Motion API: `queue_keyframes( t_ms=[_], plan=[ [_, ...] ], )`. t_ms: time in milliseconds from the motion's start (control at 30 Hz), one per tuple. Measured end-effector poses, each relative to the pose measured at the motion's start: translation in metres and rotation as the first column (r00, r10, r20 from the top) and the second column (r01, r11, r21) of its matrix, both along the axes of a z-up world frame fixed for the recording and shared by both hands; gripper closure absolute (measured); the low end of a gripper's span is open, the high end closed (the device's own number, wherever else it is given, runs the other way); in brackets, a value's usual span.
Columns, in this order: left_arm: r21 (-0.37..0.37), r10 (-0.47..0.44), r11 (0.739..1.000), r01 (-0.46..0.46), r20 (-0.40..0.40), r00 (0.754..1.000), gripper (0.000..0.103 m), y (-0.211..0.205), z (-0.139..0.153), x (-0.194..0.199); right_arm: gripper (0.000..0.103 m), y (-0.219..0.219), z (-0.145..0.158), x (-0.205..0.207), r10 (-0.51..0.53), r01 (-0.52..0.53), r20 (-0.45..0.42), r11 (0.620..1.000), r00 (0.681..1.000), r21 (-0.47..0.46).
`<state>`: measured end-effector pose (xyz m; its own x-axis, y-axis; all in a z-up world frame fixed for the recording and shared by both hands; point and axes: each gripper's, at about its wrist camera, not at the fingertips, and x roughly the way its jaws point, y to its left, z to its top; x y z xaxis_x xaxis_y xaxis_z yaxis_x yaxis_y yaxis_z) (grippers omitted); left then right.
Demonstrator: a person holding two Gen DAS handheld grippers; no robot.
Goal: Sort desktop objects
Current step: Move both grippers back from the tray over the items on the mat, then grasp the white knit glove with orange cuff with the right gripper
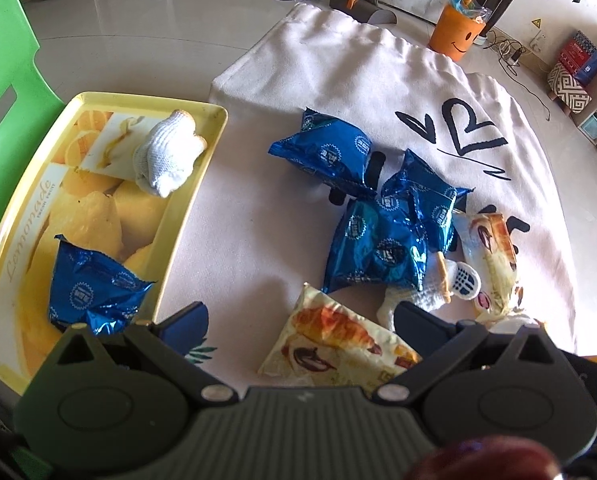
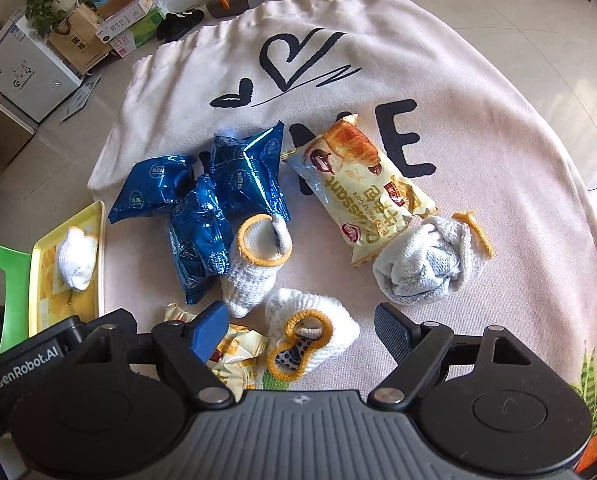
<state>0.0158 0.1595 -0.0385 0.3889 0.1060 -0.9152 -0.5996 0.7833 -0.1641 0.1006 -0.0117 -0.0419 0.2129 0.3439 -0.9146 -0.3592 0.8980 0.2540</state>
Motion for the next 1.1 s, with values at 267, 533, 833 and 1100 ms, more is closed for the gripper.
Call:
queue_keyframes(
  t_ms=[267,533,833,1100],
  plan=[
    [-0.006,0.016,1.0,-0.016,-0.033,0.999,0.001,-0.002,-0.014,0.006,0.022,-0.009,-0.02,0.009,-0.064,0.065,-0.081,0.998,0.995,0.014],
    [0.007,0.05,0.999,-0.049,-0.062,0.997,0.001,0.001,-0.031,0.01,0.022,-0.014,-0.039,0.017,-0.134,0.136,-0.137,0.991,0.981,0.006],
    [0.012,0.019,1.0,-0.018,-0.082,0.996,0.001,-0.008,-0.047,0.018,0.022,-0.015,-0.047,0.02,-0.14,0.138,-0.154,0.99,0.978,-0.027],
    [0.029,-0.042,0.999,0.046,-0.135,0.99,0.001,-0.019,-0.058,0.013,0.017,-0.025,-0.042,0.019,-0.125,0.116,-0.149,0.991,0.981,-0.073]
  ],
)
